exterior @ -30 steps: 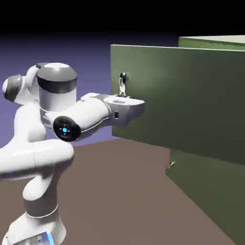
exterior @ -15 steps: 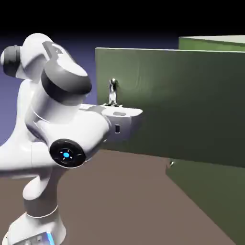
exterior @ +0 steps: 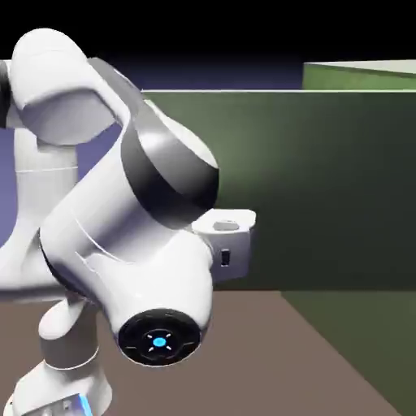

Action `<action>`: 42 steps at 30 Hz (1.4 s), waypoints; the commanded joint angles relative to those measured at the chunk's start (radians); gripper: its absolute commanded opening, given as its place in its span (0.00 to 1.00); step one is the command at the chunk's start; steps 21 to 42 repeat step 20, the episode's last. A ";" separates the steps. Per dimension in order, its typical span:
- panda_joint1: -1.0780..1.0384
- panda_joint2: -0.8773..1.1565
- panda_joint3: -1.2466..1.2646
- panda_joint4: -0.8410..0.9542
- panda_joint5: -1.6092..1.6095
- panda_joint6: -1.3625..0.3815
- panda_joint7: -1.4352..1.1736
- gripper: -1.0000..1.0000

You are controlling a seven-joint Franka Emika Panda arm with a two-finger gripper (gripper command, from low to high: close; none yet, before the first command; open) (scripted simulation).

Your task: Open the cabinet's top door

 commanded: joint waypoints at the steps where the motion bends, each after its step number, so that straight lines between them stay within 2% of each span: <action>1: 0.002 -0.033 0.002 0.036 -0.016 -0.008 -0.004 0.00; 20: 0.072 -0.583 0.062 0.725 -0.159 -0.215 0.074 0.00; 42: 0.072 -0.583 0.062 0.725 -0.159 -0.215 0.074 0.00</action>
